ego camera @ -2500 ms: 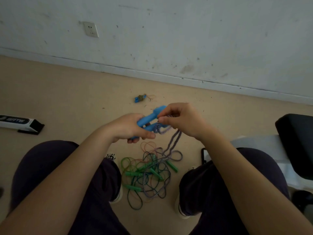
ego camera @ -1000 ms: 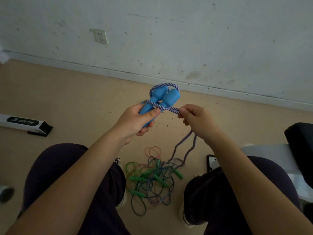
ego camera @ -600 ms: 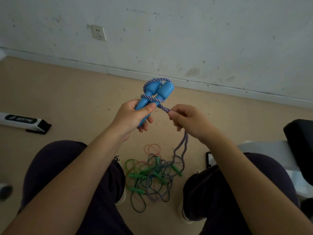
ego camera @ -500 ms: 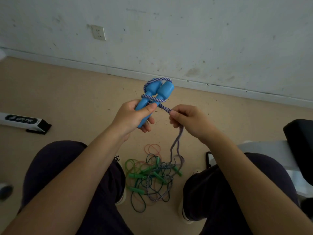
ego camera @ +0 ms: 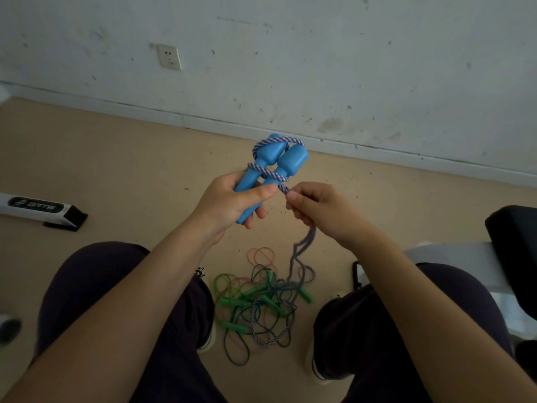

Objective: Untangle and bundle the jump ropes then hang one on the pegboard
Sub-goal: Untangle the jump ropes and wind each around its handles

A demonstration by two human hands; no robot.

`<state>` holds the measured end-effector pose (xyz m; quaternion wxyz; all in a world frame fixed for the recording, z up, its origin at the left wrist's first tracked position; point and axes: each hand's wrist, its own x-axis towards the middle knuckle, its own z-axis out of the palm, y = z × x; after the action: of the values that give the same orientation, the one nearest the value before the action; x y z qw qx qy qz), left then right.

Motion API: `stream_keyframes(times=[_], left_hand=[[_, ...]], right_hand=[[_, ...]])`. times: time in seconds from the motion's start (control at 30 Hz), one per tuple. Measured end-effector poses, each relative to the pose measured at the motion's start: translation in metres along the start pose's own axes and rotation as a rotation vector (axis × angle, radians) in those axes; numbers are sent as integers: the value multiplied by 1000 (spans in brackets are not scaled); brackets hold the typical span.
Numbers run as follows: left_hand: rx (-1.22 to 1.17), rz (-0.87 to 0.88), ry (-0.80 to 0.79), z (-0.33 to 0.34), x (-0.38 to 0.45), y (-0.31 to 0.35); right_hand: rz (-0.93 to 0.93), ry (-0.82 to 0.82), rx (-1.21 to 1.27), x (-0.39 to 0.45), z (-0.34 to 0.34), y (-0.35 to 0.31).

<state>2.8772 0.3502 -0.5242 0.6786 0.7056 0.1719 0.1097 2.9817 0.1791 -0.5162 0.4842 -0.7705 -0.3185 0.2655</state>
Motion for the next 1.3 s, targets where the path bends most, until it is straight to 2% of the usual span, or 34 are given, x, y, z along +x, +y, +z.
stream_keyframes(times=[0.1, 0.2, 0.3, 0.37, 0.43, 0.5, 0.67, 0.77, 0.83, 0.93, 1.03, 1.23, 1.3], left_hand=[[7, 10, 95, 2, 2, -1], [11, -2, 211, 2, 6, -2], [36, -40, 274, -5, 10, -1], [82, -63, 285, -14, 12, 0], [196, -69, 183, -17, 13, -1], [327, -98, 0, -11, 11, -5], [495, -197, -396, 3, 9, -8], [579, -190, -557, 1, 9, -4], [611, -192, -644, 3, 8, -2], [618, -190, -699, 3, 6, -1], [594, -169, -691, -1, 5, -1], [564, -141, -652, -4, 1, -1], [546, -134, -637, -6, 1, -1]], right_hand=[[15, 46, 40, 2, 6, -3], [-12, 37, -24, 3, 10, -6], [-22, 52, -108, -1, 3, -7], [-43, 52, -56, -6, -5, -10], [-85, 68, 24, -9, -12, -13], [-135, 88, 43, -10, -18, -17], [-275, 107, -160, -8, -15, -17], [-307, 168, -290, -2, -10, -8], [-316, 152, -314, -1, -5, -3], [-256, 111, -283, 1, 0, 1], [-188, 109, -199, 2, -1, 1], [-199, 69, -137, 2, -1, -1], [-152, 40, -82, 3, 0, 0]])
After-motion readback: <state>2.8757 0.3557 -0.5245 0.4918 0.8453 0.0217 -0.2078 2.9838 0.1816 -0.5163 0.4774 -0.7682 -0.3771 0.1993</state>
